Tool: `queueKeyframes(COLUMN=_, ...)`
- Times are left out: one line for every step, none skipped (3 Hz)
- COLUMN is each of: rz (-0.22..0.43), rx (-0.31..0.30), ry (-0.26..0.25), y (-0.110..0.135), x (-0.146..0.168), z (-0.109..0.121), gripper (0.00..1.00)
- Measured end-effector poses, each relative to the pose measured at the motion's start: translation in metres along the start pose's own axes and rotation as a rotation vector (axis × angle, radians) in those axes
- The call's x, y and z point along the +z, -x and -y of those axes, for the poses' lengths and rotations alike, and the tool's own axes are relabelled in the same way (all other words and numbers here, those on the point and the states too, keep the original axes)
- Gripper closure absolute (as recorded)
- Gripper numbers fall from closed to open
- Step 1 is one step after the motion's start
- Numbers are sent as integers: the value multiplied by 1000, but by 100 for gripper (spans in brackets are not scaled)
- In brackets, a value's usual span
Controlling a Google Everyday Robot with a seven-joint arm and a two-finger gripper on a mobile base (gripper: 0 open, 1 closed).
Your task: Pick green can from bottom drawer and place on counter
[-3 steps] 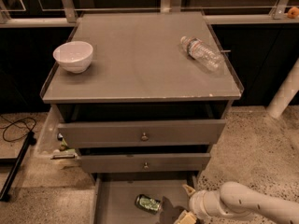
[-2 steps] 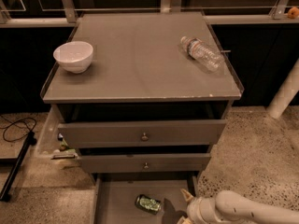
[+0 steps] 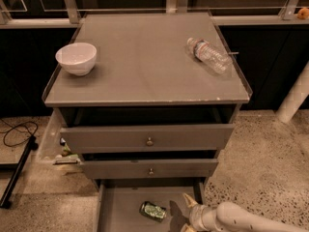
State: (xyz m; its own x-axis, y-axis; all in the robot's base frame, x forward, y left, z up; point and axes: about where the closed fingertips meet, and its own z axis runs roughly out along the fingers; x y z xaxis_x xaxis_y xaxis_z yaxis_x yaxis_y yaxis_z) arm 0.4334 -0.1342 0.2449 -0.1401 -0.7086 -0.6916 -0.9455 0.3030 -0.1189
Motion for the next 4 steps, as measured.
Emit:
queueKeyframes(rz=17, rx=-73, ry=-46, y=5, x=8, z=32, gripper=0)
queueKeyframes(rz=17, rx=-69, ry=-52, y=5, x=6, z=29, gripper=0)
queueKeyframes(rz=43, rx=-55, ry=-35, y=7, x=23, z=27, gripper=0)
queueKeyframes(rz=85, rx=-49, ry=6, y=19, x=50, z=24, gripper=0)
